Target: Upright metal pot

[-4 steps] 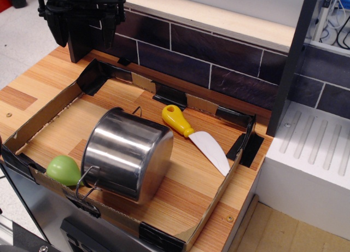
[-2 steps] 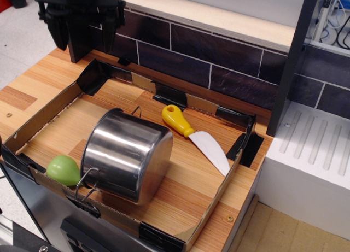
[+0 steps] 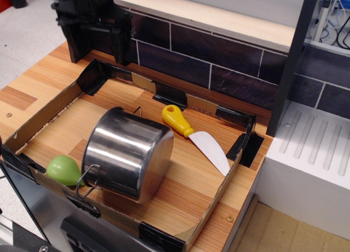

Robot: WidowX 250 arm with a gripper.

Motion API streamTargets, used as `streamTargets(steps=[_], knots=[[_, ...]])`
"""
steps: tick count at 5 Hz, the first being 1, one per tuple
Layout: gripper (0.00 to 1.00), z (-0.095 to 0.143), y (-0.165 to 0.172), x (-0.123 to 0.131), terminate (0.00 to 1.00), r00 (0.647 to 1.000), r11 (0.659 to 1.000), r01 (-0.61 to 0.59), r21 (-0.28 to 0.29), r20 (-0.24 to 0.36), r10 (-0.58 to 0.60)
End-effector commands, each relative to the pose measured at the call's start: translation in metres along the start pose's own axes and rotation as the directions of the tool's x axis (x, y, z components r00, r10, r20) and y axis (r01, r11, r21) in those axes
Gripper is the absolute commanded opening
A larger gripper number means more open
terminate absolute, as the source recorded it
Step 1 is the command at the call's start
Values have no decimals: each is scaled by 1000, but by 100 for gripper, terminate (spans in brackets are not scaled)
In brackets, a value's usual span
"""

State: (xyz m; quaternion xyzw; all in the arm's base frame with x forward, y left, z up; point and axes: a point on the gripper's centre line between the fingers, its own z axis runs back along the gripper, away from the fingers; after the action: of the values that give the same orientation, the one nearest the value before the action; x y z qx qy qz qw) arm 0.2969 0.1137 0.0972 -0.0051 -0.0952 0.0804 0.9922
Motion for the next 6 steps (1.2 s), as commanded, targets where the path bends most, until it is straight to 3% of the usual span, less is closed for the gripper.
streamTargets(steps=[1, 2, 3, 4, 6], knots=[[100, 40, -17, -15, 0, 993, 976, 115, -187, 35, -110], [100, 46, -22, -31, 0, 993, 966, 117, -231, 0, -120], [100, 46, -23, -47, 0, 969, 922, 236, -308, 2, -248], [100, 44, -17, -59, 0, 944, 885, 294, -361, -38, -329], [100, 37, -6, -86, 0, 852, 750, 408, -521, -78, -518]])
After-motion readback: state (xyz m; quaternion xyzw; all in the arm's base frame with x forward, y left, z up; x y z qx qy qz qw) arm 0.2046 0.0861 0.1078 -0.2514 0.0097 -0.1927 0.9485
